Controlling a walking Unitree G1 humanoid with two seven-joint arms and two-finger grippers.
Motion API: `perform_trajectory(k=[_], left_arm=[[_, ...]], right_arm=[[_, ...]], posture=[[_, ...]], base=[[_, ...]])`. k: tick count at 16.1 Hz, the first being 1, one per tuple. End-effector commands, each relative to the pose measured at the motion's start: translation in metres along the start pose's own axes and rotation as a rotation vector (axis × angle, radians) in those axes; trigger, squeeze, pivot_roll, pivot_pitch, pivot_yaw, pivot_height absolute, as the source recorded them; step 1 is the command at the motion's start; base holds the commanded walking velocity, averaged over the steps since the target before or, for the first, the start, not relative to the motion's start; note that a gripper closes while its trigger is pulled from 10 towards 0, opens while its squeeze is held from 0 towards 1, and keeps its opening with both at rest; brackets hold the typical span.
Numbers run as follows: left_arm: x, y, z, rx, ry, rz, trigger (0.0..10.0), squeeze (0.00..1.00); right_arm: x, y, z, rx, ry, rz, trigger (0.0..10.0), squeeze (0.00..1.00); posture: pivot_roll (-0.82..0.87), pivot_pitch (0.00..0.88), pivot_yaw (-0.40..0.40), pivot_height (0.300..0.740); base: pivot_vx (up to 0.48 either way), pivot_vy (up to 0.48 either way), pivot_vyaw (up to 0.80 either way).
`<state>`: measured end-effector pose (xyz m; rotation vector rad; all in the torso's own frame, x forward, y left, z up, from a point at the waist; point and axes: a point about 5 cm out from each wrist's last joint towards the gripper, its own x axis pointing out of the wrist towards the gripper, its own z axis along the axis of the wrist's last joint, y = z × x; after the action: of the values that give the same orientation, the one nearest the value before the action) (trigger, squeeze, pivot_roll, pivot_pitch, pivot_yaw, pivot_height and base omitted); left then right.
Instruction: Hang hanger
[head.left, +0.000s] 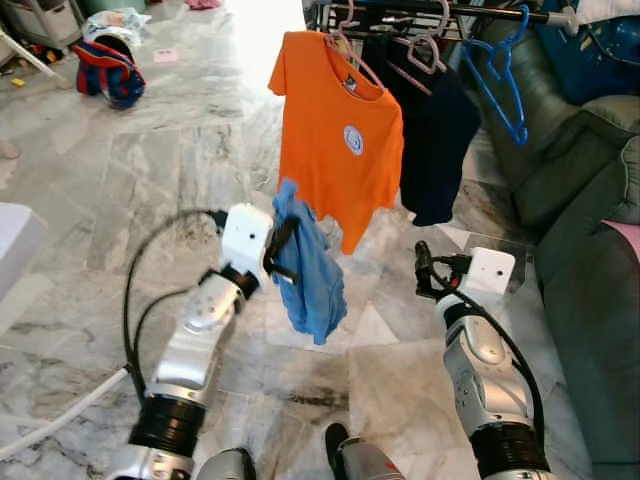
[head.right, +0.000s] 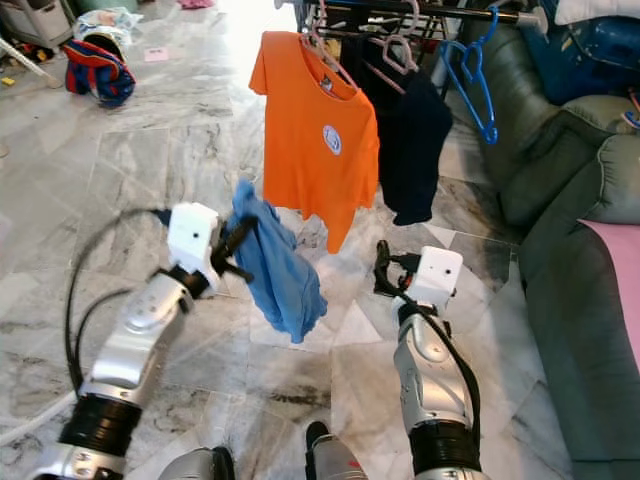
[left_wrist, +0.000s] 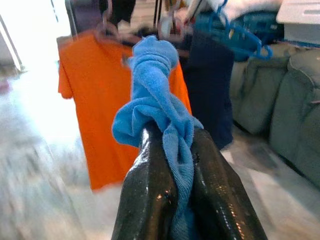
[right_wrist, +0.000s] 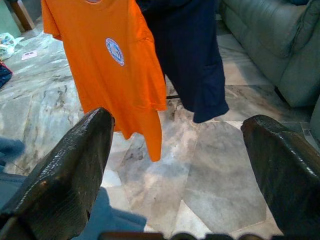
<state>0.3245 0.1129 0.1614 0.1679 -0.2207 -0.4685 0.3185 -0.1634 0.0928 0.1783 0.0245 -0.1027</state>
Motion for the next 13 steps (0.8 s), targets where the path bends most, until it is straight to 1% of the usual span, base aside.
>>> perform_trajectory(k=[1,3,4,5,6,7,8,10,11,13], left_arm=[[0.004,0.001,0.018,0.043,-0.088,-0.014,10.0,0.0],[0.004,0.0,0.021,0.071,-0.105,-0.041,10.0,0.0],[0.003,-0.002,0.025,0.136,-0.125,-0.097,10.0,0.0],[0.002,-0.004,0.031,0.229,-0.154,-0.166,10.0,0.0],[0.001,-0.004,0.034,0.31,-0.17,-0.207,10.0,0.0],[-0.001,-0.003,0.036,0.379,-0.186,-0.225,10.0,0.0],[-0.002,-0.002,0.037,0.423,-0.194,-0.24,10.0,0.0],[-0.003,0.0,0.037,0.549,-0.193,-0.272,10.0,0.0],[-0.004,0.0,0.036,0.597,-0.194,-0.287,10.0,0.0],[-0.004,0.003,0.033,0.613,-0.187,-0.257,10.0,0.0]], right_arm=[[-0.004,-0.001,-0.008,-0.003,0.023,-0.01,10.0,0.0],[-0.004,-0.001,-0.007,-0.001,0.022,-0.011,10.0,0.0],[-0.004,0.0,-0.008,0.0,0.023,-0.01,10.0,0.0],[-0.004,0.001,-0.01,-0.002,0.028,-0.002,10.0,0.0],[-0.004,0.001,-0.01,-0.003,0.031,0.0,10.0,0.0],[-0.003,0.002,-0.01,-0.004,0.031,0.002,10.0,0.0],[-0.003,0.003,-0.01,-0.004,0.031,0.004,10.0,0.0],[-0.002,0.004,-0.01,-0.003,0.034,0.008,10.0,0.0],[-0.002,0.005,-0.011,-0.001,0.036,0.009,10.0,0.0],[-0.003,0.006,-0.013,0.002,0.041,0.009,10.0,0.0]], posture=[[0.05,0.24,-0.044,0.74],[0.05,0.241,-0.045,0.74],[0.06,0.244,-0.048,0.74],[0.07,0.249,-0.051,0.74],[0.07,0.254,-0.053,0.74],[0.08,0.257,-0.053,0.74],[0.08,0.259,-0.053,0.74],[0.09,0.262,-0.051,0.74],[0.09,0.262,-0.049,0.74],[0.09,0.264,-0.047,0.74]], base=[[0.0,0.0,-0.8],[0.0,0.0,-0.8],[0.0,0.0,-0.8],[0.0,0.0,-0.8],[0.0,0.0,-0.8],[0.0,0.0,-0.8],[0.0,0.0,-0.8],[0.0,0.0,-0.8],[0.0,0.0,-0.8],[0.0,0.0,-0.8]])
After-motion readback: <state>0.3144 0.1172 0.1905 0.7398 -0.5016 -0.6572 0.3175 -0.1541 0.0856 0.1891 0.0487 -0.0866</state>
